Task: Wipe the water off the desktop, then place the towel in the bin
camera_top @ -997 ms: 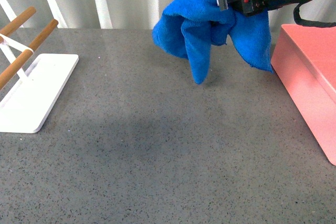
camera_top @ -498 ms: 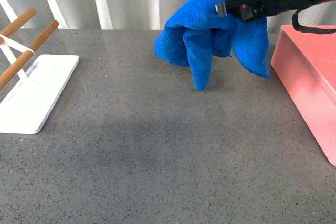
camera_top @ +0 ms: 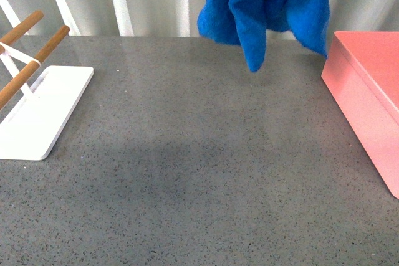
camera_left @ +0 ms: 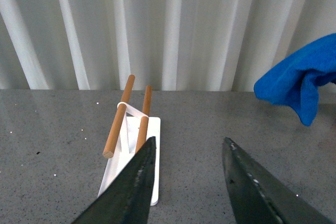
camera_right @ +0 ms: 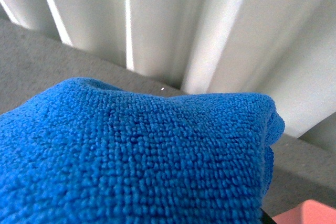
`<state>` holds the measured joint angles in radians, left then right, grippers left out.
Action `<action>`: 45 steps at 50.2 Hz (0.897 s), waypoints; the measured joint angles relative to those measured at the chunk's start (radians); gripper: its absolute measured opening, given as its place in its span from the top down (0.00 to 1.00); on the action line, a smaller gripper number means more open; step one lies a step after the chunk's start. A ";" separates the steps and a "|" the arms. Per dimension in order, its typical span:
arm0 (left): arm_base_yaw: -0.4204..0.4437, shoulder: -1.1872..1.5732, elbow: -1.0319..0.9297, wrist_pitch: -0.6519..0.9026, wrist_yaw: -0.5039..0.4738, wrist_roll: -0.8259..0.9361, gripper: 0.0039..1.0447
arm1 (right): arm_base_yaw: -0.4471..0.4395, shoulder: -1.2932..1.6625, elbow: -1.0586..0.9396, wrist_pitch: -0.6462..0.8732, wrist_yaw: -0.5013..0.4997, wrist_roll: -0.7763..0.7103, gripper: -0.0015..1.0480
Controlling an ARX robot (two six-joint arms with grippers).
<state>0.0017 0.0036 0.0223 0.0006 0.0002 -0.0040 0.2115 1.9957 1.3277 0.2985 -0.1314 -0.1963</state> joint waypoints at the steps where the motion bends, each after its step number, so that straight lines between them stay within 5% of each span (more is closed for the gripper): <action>1: 0.000 0.000 0.000 0.000 0.000 0.000 0.51 | -0.008 -0.007 0.014 -0.004 0.005 -0.003 0.96; 16: 0.000 0.000 0.000 0.000 0.000 0.000 0.05 | -0.100 -0.153 0.018 0.035 0.159 -0.077 0.96; 45: 0.000 0.000 0.000 0.000 0.000 0.000 0.06 | -0.333 -0.264 -0.232 0.061 0.250 -0.041 0.96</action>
<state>0.0017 0.0032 0.0223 0.0006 0.0002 -0.0036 -0.1219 1.7317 1.0954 0.3595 0.1184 -0.2371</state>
